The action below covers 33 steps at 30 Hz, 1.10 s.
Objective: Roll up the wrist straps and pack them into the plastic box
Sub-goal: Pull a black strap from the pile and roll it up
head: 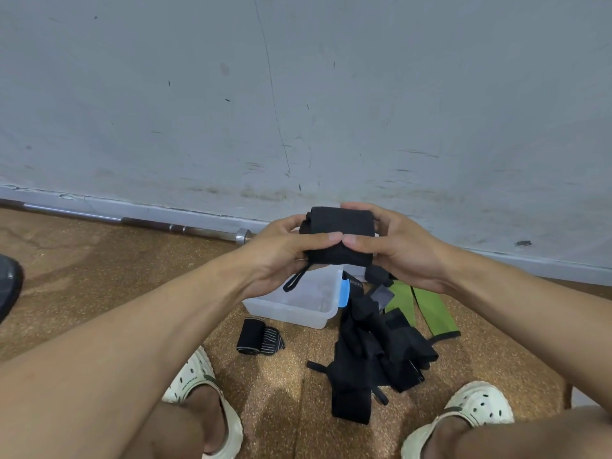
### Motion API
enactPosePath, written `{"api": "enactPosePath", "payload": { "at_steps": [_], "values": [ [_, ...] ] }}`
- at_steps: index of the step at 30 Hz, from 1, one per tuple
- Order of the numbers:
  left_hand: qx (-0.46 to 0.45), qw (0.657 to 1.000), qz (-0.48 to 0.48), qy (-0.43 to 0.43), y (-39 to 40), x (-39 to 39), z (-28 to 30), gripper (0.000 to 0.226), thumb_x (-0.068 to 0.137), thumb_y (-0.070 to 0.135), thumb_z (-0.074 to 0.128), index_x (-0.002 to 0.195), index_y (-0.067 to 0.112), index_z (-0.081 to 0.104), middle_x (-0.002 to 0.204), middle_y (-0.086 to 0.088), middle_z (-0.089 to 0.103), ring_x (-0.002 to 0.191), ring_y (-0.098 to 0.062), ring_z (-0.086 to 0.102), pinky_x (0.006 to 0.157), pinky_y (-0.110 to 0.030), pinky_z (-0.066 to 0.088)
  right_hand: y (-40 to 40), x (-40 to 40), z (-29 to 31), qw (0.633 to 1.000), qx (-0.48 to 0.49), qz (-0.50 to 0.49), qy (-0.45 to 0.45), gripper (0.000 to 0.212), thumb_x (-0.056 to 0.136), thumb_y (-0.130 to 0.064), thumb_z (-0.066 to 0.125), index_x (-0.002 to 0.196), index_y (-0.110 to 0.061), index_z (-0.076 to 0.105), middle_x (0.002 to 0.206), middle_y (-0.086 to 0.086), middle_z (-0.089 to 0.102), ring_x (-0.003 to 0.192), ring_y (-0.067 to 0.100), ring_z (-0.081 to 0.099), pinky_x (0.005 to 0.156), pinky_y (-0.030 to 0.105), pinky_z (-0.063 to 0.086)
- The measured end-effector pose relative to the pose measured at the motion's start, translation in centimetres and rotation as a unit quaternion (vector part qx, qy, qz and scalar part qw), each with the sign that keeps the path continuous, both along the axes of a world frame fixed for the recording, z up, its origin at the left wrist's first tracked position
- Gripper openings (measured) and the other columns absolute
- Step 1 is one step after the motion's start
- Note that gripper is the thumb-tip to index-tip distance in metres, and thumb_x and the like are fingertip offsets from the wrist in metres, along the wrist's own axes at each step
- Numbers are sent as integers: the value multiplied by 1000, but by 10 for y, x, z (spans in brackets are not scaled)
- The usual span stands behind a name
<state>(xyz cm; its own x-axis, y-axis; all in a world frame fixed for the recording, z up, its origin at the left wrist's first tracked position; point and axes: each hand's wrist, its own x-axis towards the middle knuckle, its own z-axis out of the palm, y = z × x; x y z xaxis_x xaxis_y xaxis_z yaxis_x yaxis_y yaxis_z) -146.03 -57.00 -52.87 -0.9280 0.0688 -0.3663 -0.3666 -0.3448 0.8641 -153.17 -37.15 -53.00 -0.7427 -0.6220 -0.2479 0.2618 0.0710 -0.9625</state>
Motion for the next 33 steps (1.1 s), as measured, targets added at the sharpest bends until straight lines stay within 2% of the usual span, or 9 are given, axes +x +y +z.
{"api": "enactPosePath", "payload": {
  "at_steps": [6,11,15,17,19,21,23,27,33],
  "values": [
    [-31,999,-5,-22,2,0,-5,45,85,5,76,127,-1,62,116,-18,74,102,-28,75,82,-32,63,3,9,-7,983,121,36,130,72,81,-5,84,141,-26,51,130,-2,62,107,13,71,90,27,59],
    [-69,997,-14,-33,5,-1,-11,49,82,8,80,126,-2,62,115,-18,74,103,-32,75,89,-41,61,2,11,-11,968,162,36,190,65,83,-6,83,135,-28,52,126,-4,62,115,9,64,88,19,56],
    [-71,997,-25,-32,6,1,-10,42,87,12,77,124,-3,64,112,-18,76,103,-32,74,87,-40,61,2,13,-11,960,178,29,215,70,83,-7,84,141,-28,49,130,-5,60,114,7,64,88,17,56],
    [-67,997,-9,-26,7,2,-9,43,87,12,77,126,-1,62,113,-17,75,101,-31,75,81,-36,62,1,14,-10,972,155,6,177,79,81,-1,83,146,-27,47,132,-3,60,105,10,71,86,22,59],
    [-44,998,27,-19,7,1,-10,45,88,9,76,128,1,57,116,-19,74,100,-32,75,79,-36,63,-1,13,-8,992,89,-32,82,85,78,3,83,148,-26,46,131,3,64,104,16,74,94,33,60],
    [-21,998,64,-9,7,0,-12,47,88,6,75,129,3,53,121,-20,71,103,-34,74,85,-40,63,-3,8,-9,999,7,-42,-27,79,77,-4,81,147,-17,48,128,13,70,115,24,71,109,39,51],
    [-36,996,82,2,9,0,-16,51,86,3,76,131,5,50,124,-20,69,107,-34,72,95,-46,59,-7,6,-11,996,-34,-15,-87,64,81,-12,76,141,-5,55,129,15,71,123,24,67,115,37,44],
    [-53,993,104,-1,10,3,-21,54,83,-3,77,128,7,50,125,-17,68,113,-31,70,105,-50,52,-15,7,-19,987,-58,-16,-151,53,85,-17,72,133,4,62,131,14,70,126,21,65,116,32,43],
    [-110,986,125,2,6,3,-25,50,83,7,81,120,17,50,122,-11,67,111,-25,69,100,-44,54,-35,8,-20,982,-41,-86,-162,44,77,-19,83,118,-4,72,119,10,76,115,20,71,104,32,54]
  ]
}}
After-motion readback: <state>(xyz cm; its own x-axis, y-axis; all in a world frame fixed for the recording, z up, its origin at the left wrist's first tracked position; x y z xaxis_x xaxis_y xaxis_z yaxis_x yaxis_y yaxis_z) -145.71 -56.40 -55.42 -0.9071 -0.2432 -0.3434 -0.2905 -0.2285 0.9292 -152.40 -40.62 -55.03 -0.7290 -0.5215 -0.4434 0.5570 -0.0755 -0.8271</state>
